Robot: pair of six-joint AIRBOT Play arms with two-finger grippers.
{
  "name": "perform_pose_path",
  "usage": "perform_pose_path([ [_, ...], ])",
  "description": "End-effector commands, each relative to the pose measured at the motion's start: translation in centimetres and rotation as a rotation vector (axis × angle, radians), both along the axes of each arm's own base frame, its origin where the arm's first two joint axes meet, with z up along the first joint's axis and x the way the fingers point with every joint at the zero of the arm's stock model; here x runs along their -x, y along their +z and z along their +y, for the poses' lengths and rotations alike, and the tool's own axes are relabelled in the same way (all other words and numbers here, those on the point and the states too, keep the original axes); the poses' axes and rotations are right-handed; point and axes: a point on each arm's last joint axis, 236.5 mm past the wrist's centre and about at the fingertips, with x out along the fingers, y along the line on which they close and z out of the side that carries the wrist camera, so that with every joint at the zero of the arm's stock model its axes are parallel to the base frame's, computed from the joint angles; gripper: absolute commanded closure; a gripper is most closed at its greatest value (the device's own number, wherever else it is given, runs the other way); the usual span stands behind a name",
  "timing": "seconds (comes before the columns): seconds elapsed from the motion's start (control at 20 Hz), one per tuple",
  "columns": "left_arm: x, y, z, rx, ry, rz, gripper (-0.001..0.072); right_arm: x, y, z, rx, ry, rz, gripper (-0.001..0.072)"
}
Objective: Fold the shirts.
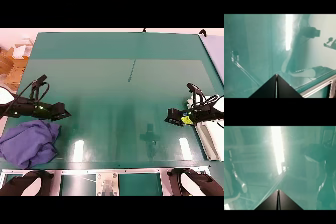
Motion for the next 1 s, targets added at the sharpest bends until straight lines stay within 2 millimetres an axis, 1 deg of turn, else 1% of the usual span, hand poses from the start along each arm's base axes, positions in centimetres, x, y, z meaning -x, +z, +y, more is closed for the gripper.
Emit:
perform_pose_path([
  [0.0,0.1,-0.1,0.1,-0.004,-0.001,0.002,0.0685,0.0,0.0,0.0,0.000,0.000,0.000,0.0690],
  [0.05,0.4,-0.4,0.5,-0.024,0.007,0.025,0.0686,0.0,0.0,0.0,0.000,0.000,0.000,0.0690],
  [0.1,1.3,-1.4,1.8,-0.088,0.026,0.084,0.0687,0.0,0.0,0.0,0.000,0.000,-0.001,0.0690],
  [0.15,2.4,-2.6,4.5,-0.215,0.054,0.149,0.0687,0.0,0.0,0.0,0.000,0.000,-0.001,0.0690],
  [0.2,3.7,-3.8,8.6,-0.392,0.093,0.219,0.0687,0.0,0.0,0.0,0.000,0.000,-0.001,0.0689],
  [0.3,5.8,-4.5,16.4,-0.719,0.182,0.311,0.0685,0.0,0.0,0.0,0.000,0.000,-0.001,0.0690],
  [0.35,6.6,-4.7,18.9,-0.824,0.211,0.336,0.0476,0.0,0.0,0.0,0.000,0.000,-0.001,0.0689],
  [0.4,7.2,-5.5,19.8,-0.868,0.223,0.352,-0.0013,0.0,0.0,0.0,0.000,0.000,-0.002,0.0690],
  [0.45,7.6,-6.5,20.3,-0.890,0.224,0.357,-0.0013,0.0,0.0,0.0,0.000,0.000,-0.002,0.0690],
  [0.55,7.9,-9.3,20.4,-0.895,0.197,0.331,-0.0013,0.0,0.0,0.0,0.000,0.000,-0.002,0.0690],
  [0.65,8.0,-11.5,20.6,-0.907,0.171,0.310,-0.0013,0.0,0.0,0.0,0.000,0.000,-0.002,0.0690],
  [0.75,8.0,-13.0,20.7,-0.911,0.149,0.307,-0.0013,0.0,0.0,0.0,0.000,0.000,-0.002,0.0690],
  [0.85,7.7,-14.1,20.8,-0.920,0.125,0.322,0.0003,0.0,0.0,0.0,0.000,0.000,-0.002,0.0690],
  [0.9,7.8,-14.7,20.8,-0.920,0.113,0.337,0.0200,0.0,0.0,0.0,0.000,0.000,-0.002,0.0690],
  [0.95,8.1,-15.1,20.8,-0.922,0.087,0.362,0.0685,0.0,0.0,0.0,0.000,0.000,-0.002,0.0690],
])
